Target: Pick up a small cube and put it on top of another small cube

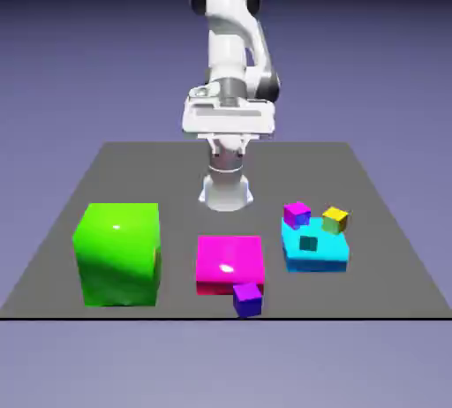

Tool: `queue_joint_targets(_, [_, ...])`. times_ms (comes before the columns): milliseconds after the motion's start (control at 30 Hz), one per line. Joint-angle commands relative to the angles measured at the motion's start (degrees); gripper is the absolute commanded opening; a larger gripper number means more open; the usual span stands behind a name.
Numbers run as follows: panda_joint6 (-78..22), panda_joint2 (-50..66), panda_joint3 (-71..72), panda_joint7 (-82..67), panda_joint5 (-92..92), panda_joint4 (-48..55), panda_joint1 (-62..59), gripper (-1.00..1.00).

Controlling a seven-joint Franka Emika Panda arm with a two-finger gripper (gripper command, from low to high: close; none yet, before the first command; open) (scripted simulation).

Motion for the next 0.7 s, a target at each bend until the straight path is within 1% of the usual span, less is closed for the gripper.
queue_joint_targets(0, [-2.11, 2.08, 0.15, -0.03, -0.22, 1.87, 0.07, 0.00])
queue_joint_targets(667, [-44.15, 43.61, 3.23, -0.58, -4.57, 39.26, 1.41, 0.00])
